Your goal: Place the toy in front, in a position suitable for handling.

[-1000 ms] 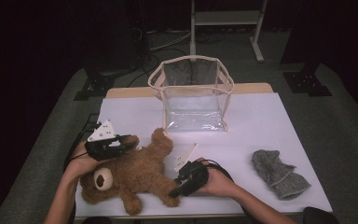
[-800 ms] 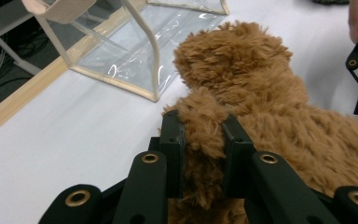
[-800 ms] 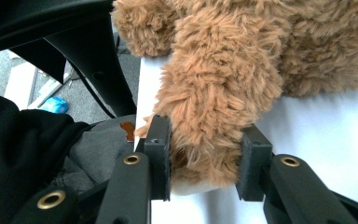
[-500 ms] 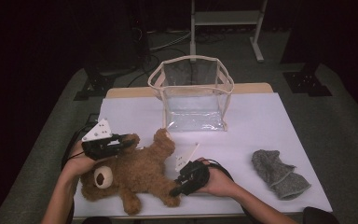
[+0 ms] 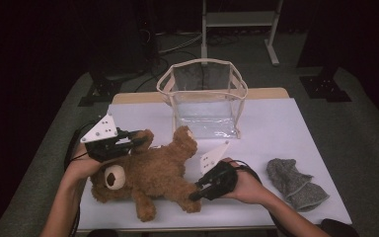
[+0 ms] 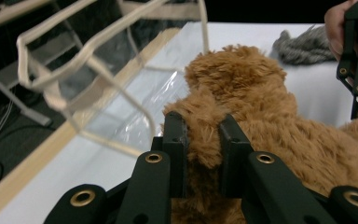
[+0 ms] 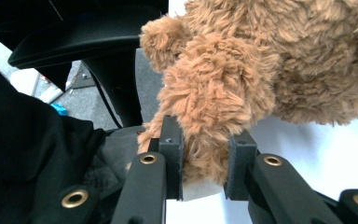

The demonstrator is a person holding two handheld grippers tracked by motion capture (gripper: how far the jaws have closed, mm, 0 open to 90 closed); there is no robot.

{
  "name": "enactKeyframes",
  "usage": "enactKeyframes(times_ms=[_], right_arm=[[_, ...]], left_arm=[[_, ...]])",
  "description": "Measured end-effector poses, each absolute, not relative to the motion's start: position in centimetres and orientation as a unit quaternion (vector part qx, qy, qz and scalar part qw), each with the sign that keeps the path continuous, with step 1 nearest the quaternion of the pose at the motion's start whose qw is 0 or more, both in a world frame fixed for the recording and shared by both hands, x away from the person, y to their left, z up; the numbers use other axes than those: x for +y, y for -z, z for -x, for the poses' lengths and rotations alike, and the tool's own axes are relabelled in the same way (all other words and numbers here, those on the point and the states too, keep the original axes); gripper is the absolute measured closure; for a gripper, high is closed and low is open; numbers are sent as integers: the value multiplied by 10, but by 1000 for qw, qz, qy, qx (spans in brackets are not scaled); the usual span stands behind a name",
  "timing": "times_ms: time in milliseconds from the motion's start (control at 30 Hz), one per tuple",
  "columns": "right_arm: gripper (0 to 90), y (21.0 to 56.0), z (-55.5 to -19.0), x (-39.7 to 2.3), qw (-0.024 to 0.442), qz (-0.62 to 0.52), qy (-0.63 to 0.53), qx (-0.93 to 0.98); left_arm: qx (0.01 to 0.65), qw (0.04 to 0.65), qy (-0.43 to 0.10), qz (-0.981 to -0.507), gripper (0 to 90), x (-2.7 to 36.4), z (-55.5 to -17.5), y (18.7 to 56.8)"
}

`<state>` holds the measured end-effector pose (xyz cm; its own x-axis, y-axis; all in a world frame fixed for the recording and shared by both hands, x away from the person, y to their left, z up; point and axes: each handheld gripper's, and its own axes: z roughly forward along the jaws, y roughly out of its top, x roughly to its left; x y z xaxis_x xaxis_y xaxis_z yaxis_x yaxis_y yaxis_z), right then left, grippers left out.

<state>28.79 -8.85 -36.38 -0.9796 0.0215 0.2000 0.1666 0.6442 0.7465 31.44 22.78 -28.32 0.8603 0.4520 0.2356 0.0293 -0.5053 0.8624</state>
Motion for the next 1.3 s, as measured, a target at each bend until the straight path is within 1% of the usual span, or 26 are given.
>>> enactKeyframes(times_ms=[200,467,733,900,1000,1100,1233,1300], right_arm=[[723,346,-278,-129,65,66,425,-901],[721,345,-266,-185,44,104,411,-904],[720,365,-254,-236,38,157,397,-903],[718,391,-257,-253,39,192,381,-904],[714,404,-259,-258,40,207,378,-902],[676,409,-261,-261,42,215,381,-898],[549,404,-261,-263,44,211,383,-898],[509,397,-261,-265,36,211,401,-891]], left_arm=[[109,483,-214,-842,769,195,-318,269],[63,483,-185,-853,768,133,-331,274],[33,470,-146,-870,765,77,-345,299],[31,455,-120,-882,757,54,-358,325],[34,458,-107,-882,745,48,-364,335],[33,458,-100,-882,721,47,-367,336],[30,454,-104,-884,679,51,-367,334],[30,452,-104,-885,667,53,-366,333]])
